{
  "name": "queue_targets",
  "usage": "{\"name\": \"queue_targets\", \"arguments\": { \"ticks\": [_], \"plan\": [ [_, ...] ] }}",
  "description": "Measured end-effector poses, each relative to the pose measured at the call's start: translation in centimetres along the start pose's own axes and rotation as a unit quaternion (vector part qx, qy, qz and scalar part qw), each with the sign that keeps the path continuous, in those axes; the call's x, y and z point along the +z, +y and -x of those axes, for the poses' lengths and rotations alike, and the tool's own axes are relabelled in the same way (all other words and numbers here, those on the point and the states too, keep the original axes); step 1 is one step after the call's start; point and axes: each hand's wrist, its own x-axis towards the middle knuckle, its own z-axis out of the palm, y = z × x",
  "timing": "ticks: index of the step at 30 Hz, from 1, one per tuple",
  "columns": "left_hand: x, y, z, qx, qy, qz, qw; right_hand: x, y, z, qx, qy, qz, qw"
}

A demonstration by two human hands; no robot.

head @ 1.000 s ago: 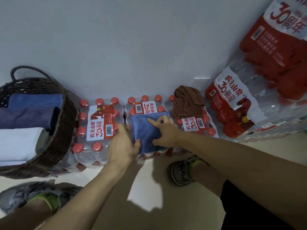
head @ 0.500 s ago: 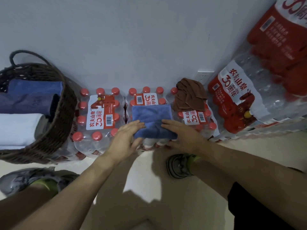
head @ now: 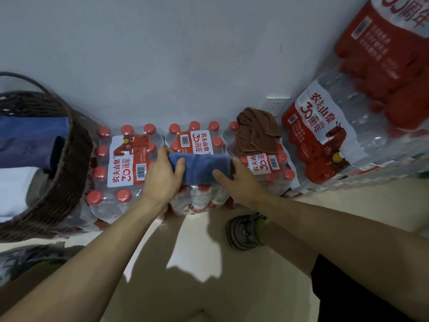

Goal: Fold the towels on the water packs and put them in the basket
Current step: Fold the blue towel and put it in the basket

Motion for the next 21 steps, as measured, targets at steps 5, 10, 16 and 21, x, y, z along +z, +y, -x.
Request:
{"name": "queue_targets", "arguments": {
  "ticks": [5,10,16,21],
  "plan": [
    [-0.6,-0.4,-1.2,-0.050,-0.014,-0.073,0.996,0.7,-0.5,-1.0,0.045,0.033,0.006,0.998],
    [-0.8,-0.1,-0.5,-0.020,0.006,-0.124,0.992,1.1,-0.6,-1.4,0.089,0.061,-0.001,0.994],
    [-0.6,-0.4,-0.2,-0.044,-0.125,-0.056,0.990,1.4,-0.7,-0.8,0.106,0.103,0.014,0.989],
    [-1.3,-0.6,-1.3,-0.126,-0.127,0.005,0.984,1.8,-0.9,-0.1,0.105,0.127,0.035,0.986]
  ]
}}
